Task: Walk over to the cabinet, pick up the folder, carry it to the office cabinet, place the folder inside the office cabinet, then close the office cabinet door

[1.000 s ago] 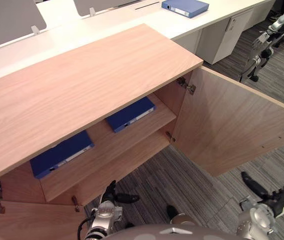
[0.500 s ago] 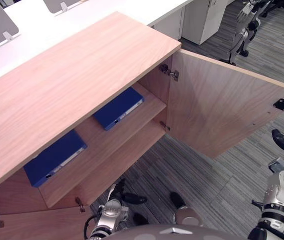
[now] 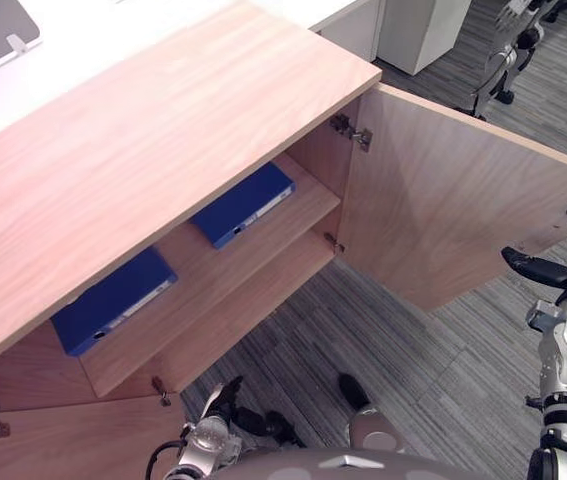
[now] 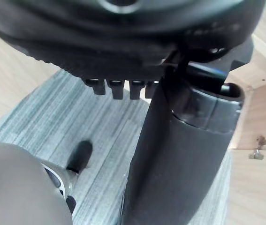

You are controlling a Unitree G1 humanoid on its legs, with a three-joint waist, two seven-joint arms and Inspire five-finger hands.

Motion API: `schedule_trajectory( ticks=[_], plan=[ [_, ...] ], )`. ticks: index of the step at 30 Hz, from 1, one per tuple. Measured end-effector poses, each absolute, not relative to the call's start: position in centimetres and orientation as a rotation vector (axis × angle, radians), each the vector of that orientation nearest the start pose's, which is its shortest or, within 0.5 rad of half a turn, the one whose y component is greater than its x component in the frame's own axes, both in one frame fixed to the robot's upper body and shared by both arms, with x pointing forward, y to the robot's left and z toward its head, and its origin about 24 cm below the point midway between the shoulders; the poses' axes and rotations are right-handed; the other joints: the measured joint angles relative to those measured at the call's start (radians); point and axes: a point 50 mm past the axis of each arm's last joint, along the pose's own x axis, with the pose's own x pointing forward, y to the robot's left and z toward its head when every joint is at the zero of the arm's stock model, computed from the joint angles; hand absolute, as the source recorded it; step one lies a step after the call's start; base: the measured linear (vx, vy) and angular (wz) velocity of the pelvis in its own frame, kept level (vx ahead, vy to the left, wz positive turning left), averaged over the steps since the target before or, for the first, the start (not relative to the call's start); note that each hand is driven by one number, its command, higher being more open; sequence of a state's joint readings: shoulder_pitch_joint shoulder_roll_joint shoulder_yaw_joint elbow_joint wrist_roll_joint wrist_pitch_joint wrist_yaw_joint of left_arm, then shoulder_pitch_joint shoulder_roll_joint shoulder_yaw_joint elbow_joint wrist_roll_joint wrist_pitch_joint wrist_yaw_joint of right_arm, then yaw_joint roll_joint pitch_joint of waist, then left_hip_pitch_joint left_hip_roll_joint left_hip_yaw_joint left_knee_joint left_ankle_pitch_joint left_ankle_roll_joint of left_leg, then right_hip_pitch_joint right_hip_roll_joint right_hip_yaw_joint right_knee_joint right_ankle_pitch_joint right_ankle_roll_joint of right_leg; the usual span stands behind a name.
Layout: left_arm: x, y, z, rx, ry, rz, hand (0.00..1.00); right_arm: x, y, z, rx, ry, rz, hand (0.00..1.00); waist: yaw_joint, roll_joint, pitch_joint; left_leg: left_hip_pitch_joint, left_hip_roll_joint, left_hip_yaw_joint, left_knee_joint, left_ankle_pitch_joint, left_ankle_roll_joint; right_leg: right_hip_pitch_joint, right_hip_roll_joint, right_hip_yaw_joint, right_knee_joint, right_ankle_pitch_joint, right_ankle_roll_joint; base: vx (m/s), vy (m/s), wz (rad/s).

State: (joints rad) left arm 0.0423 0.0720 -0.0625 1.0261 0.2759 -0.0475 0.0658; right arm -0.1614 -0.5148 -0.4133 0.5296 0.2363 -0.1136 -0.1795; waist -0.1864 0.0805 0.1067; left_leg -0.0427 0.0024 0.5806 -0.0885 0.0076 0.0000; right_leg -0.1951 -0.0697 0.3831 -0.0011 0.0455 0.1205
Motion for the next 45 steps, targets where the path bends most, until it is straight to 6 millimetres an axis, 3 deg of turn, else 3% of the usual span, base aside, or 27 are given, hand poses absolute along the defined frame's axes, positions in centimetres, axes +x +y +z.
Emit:
schedule_trajectory(
  ticks=[12, 19, 26, 30, 36, 45],
  plan=[
    [13.5, 16.8, -15.0, 0.382, 0.942, -0.125, 1.0, 24.4, -36.6, 6.6, -0.157, 0.008, -0.716, 1.0, -0.009, 0.005, 0.026, -0.014, -0.008, -0.043, 0.0, 0.014, 0.012, 0.0, -0.013, -0.045, -0.011, 0.006, 0.001, 0.02, -0.018, 0.07],
    [13.4, 16.8, -15.0, 0.384, 0.943, -0.124, 1.0, 22.9, -34.0, 6.7, -0.117, -0.07, -0.689, 1.0, -0.011, 0.004, 0.027, -0.013, -0.002, -0.054, 0.0, 0.018, 0.012, 0.006, -0.007, -0.051, -0.019, 0.018, -0.002, 0.03, -0.011, -0.01],
    [13.6, 16.7, -14.9, 0.403, 0.944, -0.136, 1.0, 20.5, -29.0, 5.1, -0.04, -0.072, -0.578, 1.0, -0.02, -0.007, 0.033, 0.002, 0.015, -0.04, -0.001, 0.016, 0.006, 0.007, 0.012, -0.01, -0.021, 0.035, -0.006, 0.02, -0.016, -0.18],
    [13.5, 16.8, -15.0, 0.418, 0.949, -0.129, 1.0, 18.4, -25.0, 3.8, -0.008, -0.03, -0.471, 1.0, -0.036, -0.028, 0.027, 0.01, 0.025, -0.023, -0.001, 0.017, 0.0, 0.006, 0.022, 0.017, -0.019, 0.047, -0.01, 0.02, -0.017, -0.19],
    [13.2, 16.6, -15.1, 0.432, 0.957, -0.14, 1.0, 15.7, -21.2, 2.8, 0.078, 0.03, -0.395, 1.0, -0.037, -0.049, 0.014, 0.023, 0.037, -0.013, -0.006, 0.023, -0.009, 0.008, 0.037, 0.03, -0.012, 0.052, -0.014, 0.03, -0.021, -0.1],
    [12.1, 17.0, -15.6, 0.464, 0.999, -0.133, 1.0, 11.8, -15.4, 1.2, 0.242, 0.188, -0.214, 1.0, -0.036, -0.113, -0.026, 0.035, 0.041, -0.014, -0.007, 0.034, -0.019, 0.011, 0.045, 0.028, 0.017, 0.051, -0.015, 0.05, -0.005, 0.0]
  ],
)
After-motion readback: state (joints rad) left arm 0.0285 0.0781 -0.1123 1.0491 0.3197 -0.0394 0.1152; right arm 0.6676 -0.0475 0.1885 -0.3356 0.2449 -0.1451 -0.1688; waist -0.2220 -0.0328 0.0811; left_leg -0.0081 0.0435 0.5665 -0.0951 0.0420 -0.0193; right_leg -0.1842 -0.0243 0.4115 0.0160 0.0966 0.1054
